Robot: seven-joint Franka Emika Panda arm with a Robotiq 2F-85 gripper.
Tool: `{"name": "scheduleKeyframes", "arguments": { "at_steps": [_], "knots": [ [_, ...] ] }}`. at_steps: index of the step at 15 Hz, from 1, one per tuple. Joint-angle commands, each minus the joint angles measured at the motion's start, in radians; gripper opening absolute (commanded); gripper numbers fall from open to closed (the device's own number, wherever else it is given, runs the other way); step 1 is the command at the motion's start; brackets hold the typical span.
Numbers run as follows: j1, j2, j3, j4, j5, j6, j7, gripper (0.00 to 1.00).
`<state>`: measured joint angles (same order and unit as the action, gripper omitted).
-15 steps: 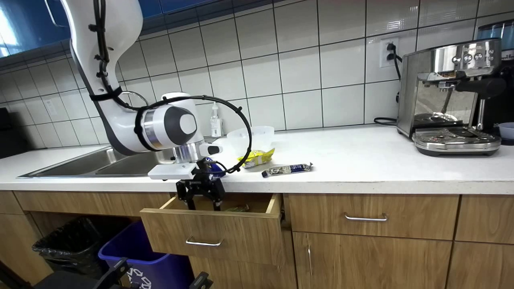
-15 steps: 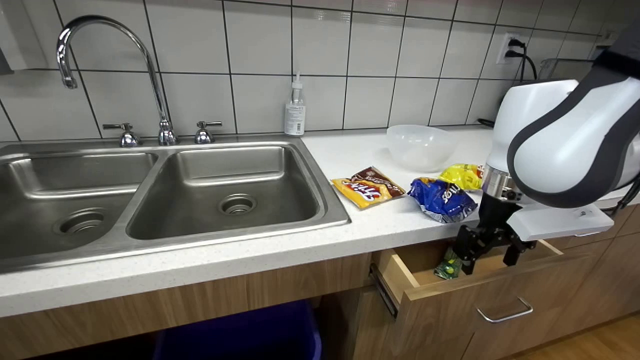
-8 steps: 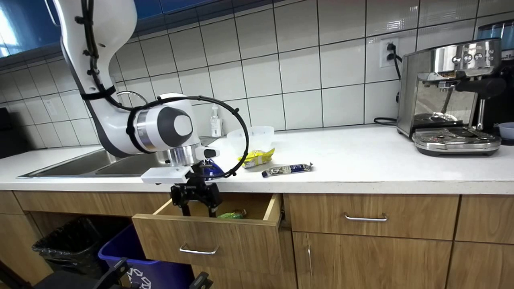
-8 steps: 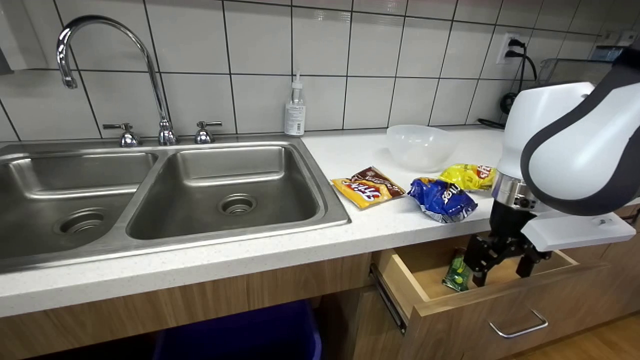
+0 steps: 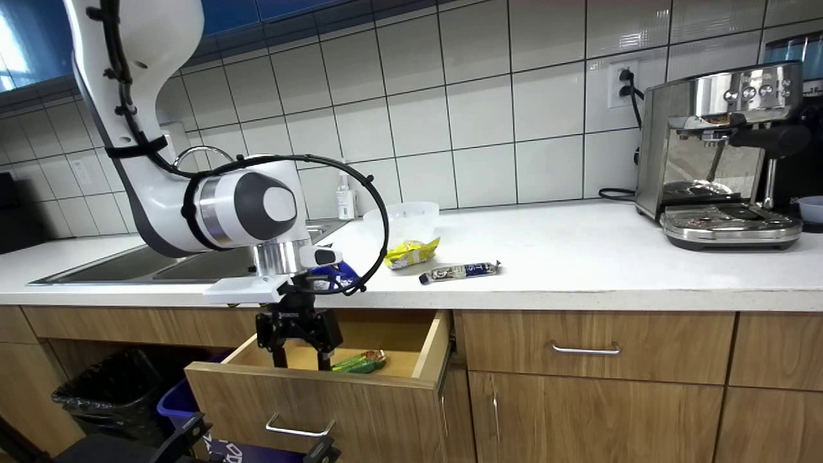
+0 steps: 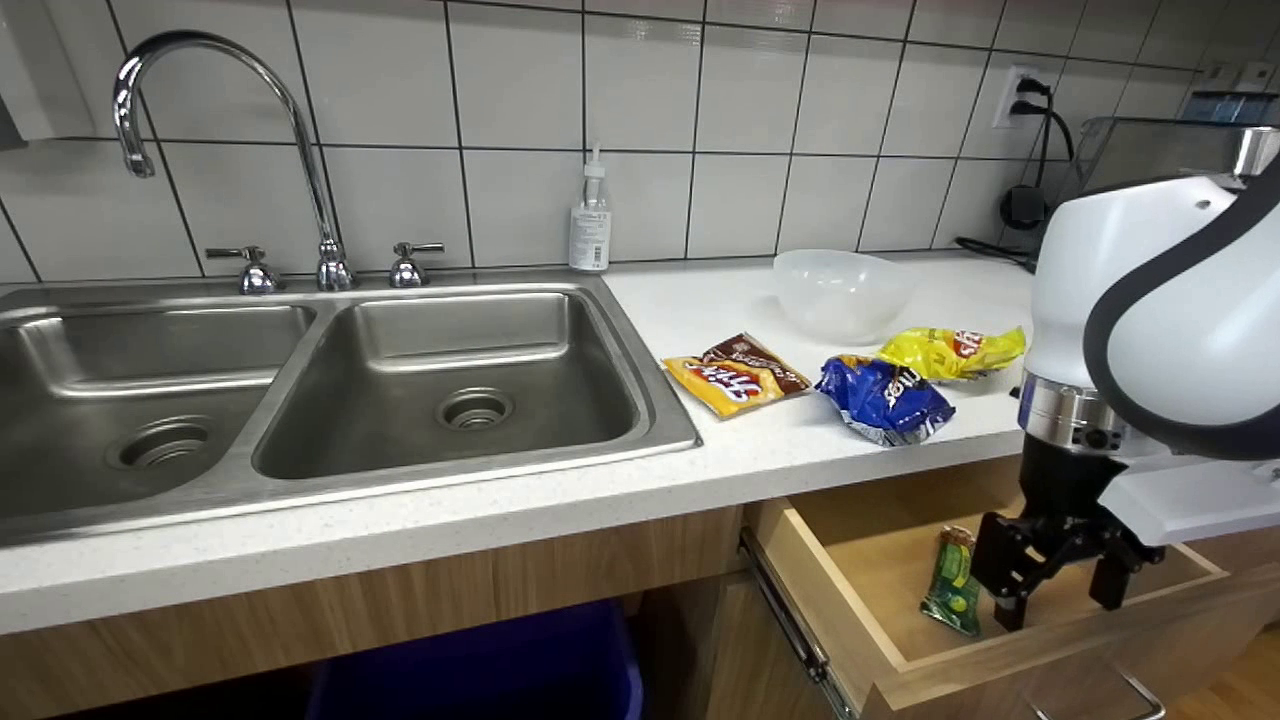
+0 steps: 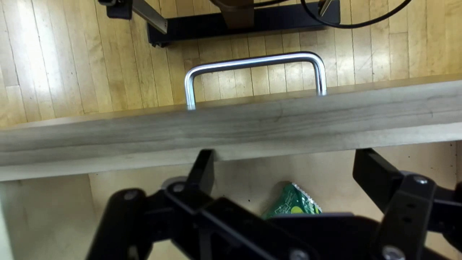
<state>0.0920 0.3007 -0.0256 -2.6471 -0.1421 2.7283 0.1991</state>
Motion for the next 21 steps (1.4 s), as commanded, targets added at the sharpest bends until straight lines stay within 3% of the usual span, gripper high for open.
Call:
{"name": "scheduleKeyframes", "arguments": {
  "at_steps": [1, 21],
  "knots": [
    [0.016, -0.037, -0.002, -0.045, 0.010, -0.056, 0.007, 1.00],
    [-0.008, -0.270, 0.031, 0.016, 0.059, -0.213, -0.024, 1.00]
  ]
}}
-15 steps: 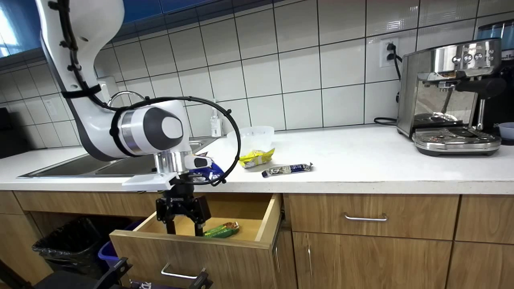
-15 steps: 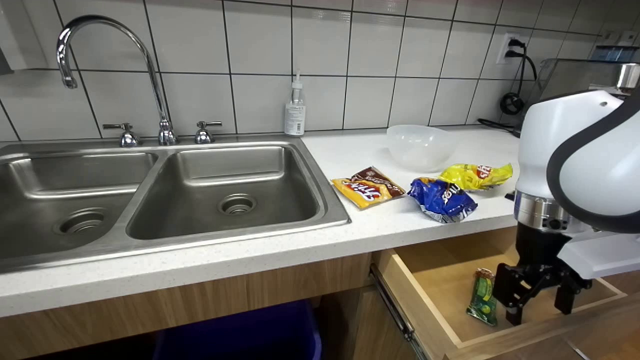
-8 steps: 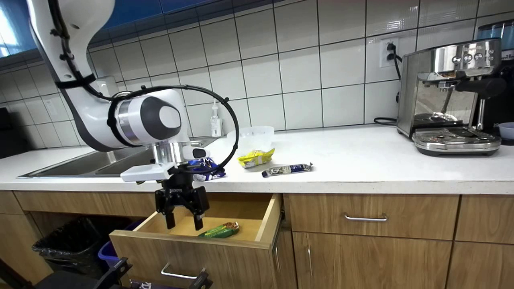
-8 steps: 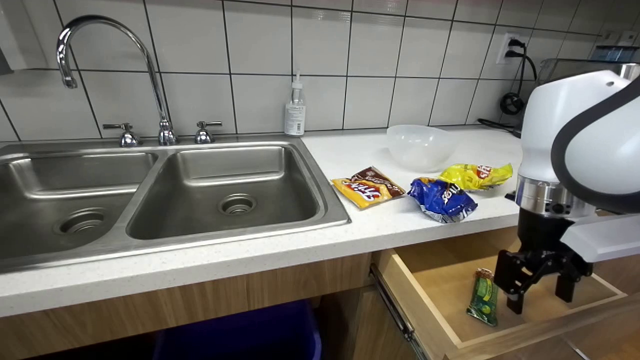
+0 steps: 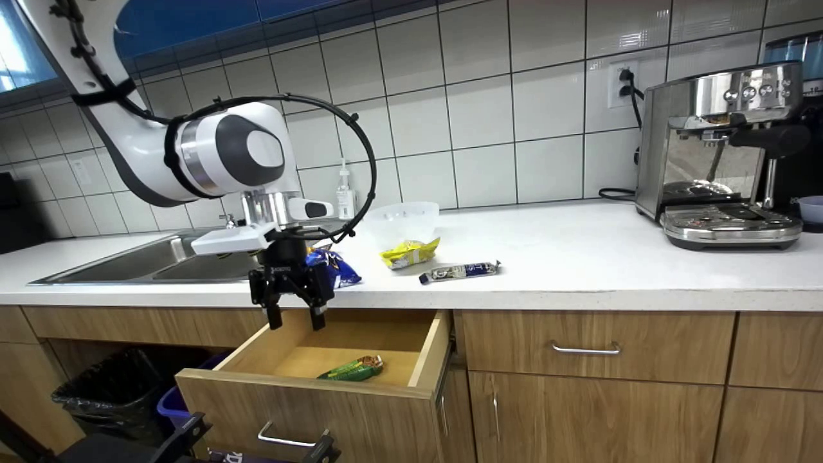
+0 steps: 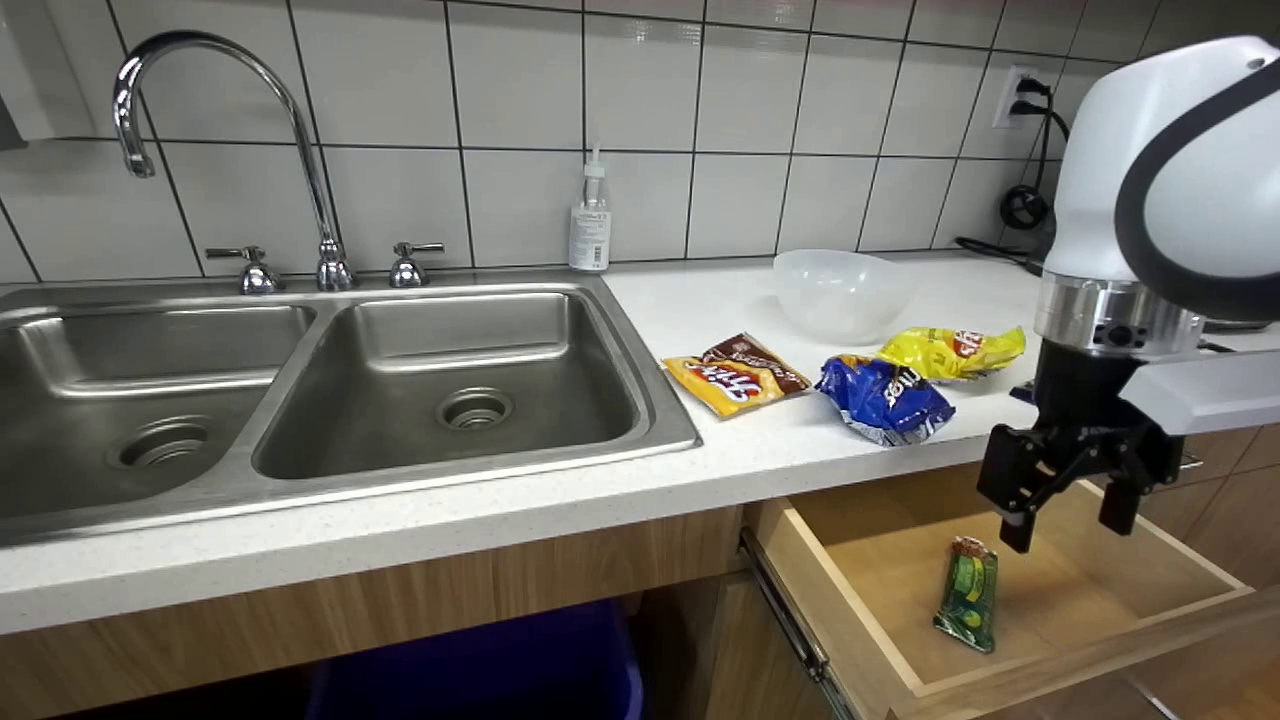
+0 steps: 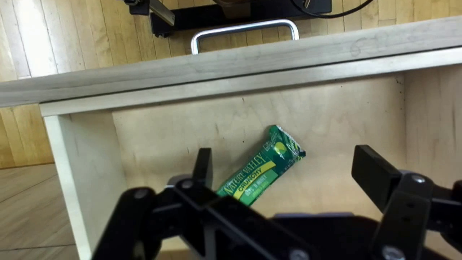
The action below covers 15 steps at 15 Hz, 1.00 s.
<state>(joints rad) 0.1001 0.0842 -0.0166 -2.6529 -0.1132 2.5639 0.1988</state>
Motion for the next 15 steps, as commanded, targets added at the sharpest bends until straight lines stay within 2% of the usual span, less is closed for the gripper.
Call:
{"name": "scheduleKeyframes", "arguments": {
  "at_steps": [1, 4, 7, 15],
  "knots": [
    [-0.017, -0.058, 0.025, 0.031, 0.037, -0.048, -0.031, 1.00],
    [-0.020, -0.032, 0.027, 0.089, 0.032, -0.027, -0.053, 1.00],
    [-0.012, -0.103, 0.038, 0.083, 0.038, -0.045, -0.080, 1.00],
    [-0.010, -0.038, 0.066, 0.204, 0.000, -0.005, -0.094, 1.00]
  ]
}}
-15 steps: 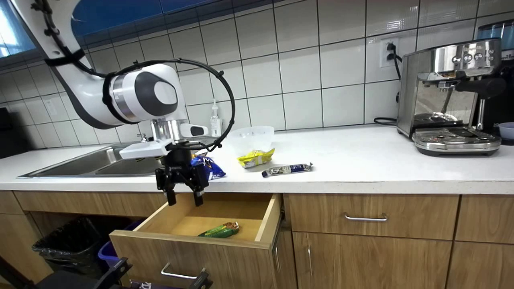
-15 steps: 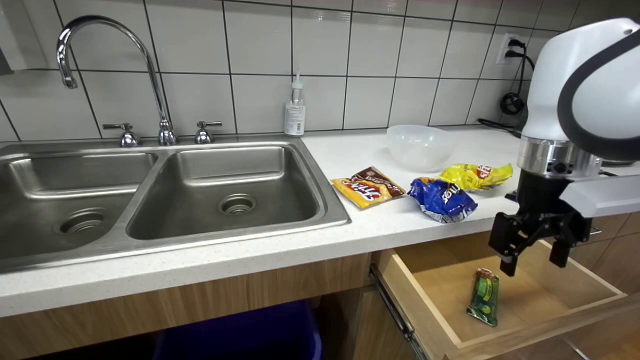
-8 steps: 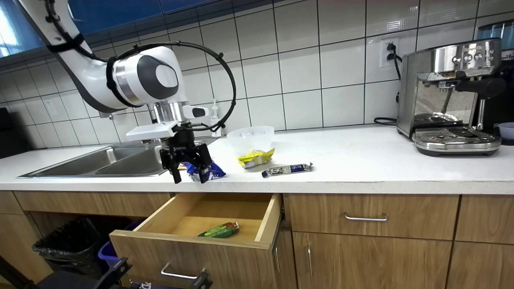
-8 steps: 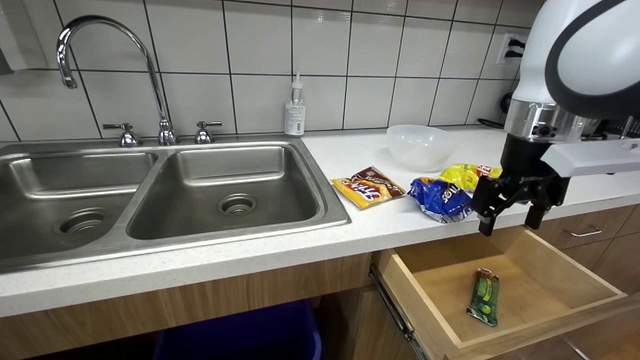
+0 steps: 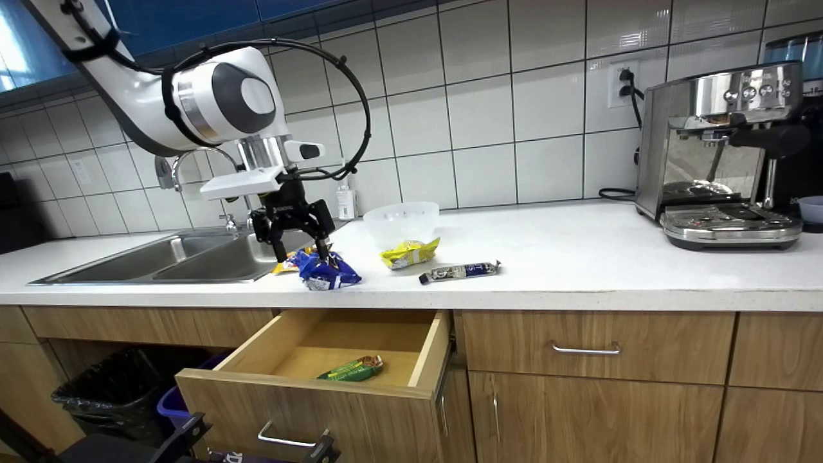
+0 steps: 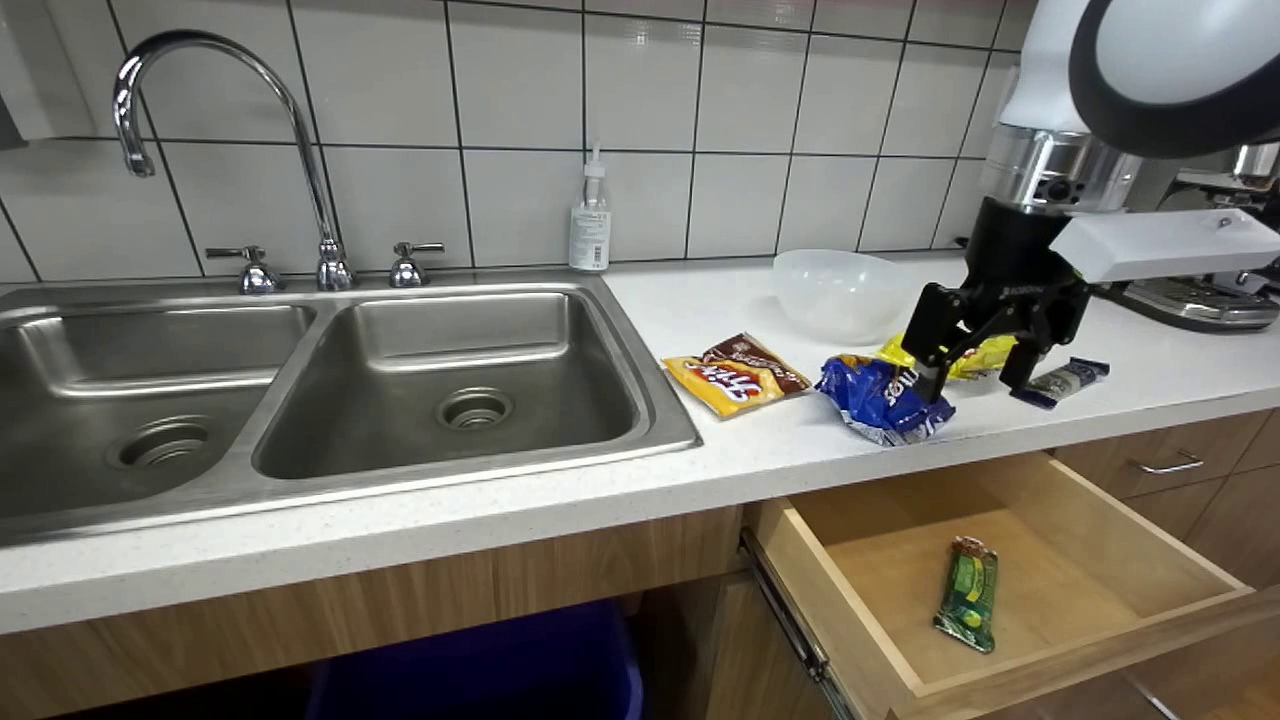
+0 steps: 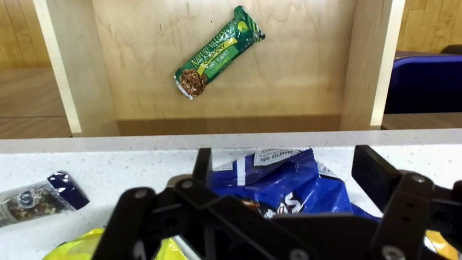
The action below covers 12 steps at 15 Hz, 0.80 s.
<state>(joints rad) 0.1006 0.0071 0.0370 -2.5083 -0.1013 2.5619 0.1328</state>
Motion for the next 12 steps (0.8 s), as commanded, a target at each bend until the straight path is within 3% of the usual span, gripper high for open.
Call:
{"name": "scheduleKeyframes", "arguments": {
  "at_steps": [1, 12],
  "knots": [
    [-0.012, 0.056, 0.012, 0.078, -0.029, 0.006, -0.020, 1.00],
    [-0.015, 0.152, 0.016, 0.166, -0.022, 0.129, -0.218, 1.00]
  ]
}}
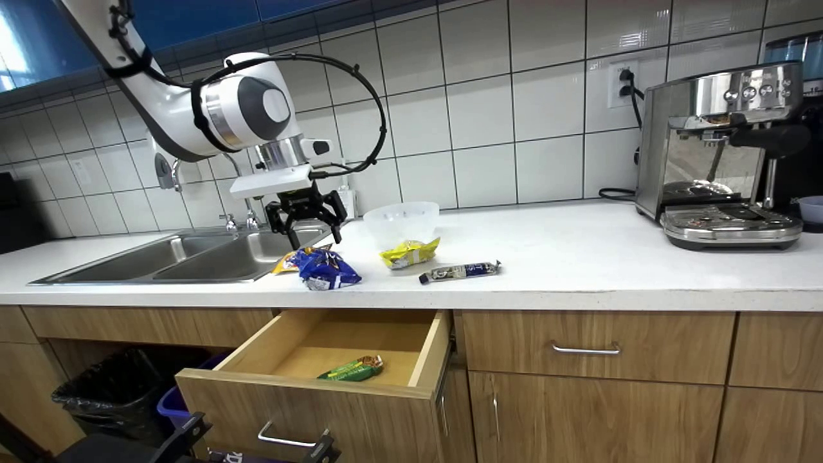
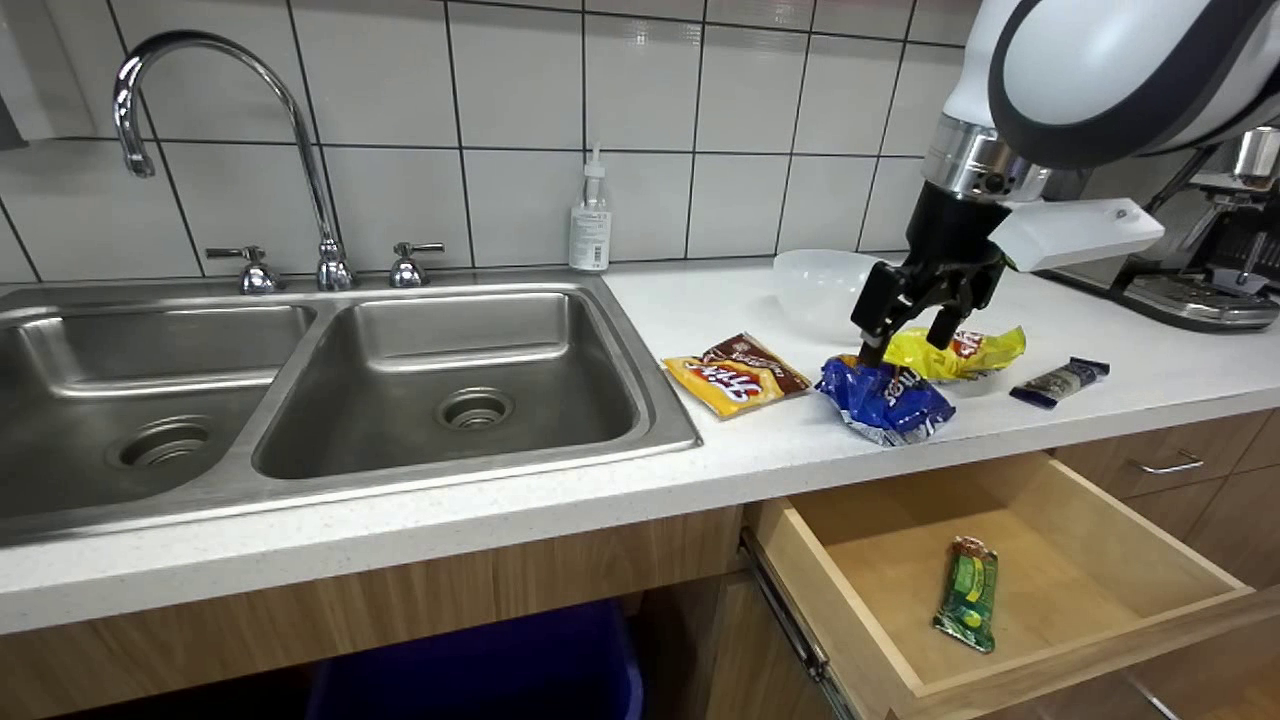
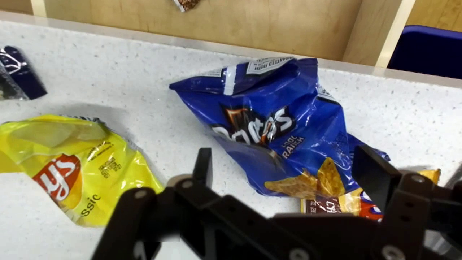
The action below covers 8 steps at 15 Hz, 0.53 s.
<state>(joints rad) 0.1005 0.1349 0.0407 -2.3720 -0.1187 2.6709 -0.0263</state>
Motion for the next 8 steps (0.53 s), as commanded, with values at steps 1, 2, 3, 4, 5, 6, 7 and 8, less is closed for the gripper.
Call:
{"name": "scheduleKeyframes", "arguments": {
  "at_steps": [1, 2, 3, 4, 5, 6, 7, 8],
  "knots": [
    [-0.016, 0.028, 0.014, 0.032, -0.001, 0.025, -0.074, 1.00],
    [-0.017, 0.031, 0.016, 0.035, 0.004, 0.029, -0.092, 1.00],
    [-0.018, 0.034, 0.019, 0.037, 0.013, 0.034, -0.105, 1.00],
    [-0.020, 0.037, 0.021, 0.038, 0.022, 0.041, -0.117, 1.00],
    [-0.021, 0.040, 0.024, 0.040, 0.031, 0.046, -0.126, 1.00],
    [-0.021, 0.042, 0.025, 0.040, 0.036, 0.054, -0.125, 1.00],
    [-0.021, 0.044, 0.026, 0.042, 0.043, 0.056, -0.122, 1.00],
    [-0.021, 0.044, 0.028, 0.042, 0.056, 0.052, -0.115, 1.00]
  ]
}}
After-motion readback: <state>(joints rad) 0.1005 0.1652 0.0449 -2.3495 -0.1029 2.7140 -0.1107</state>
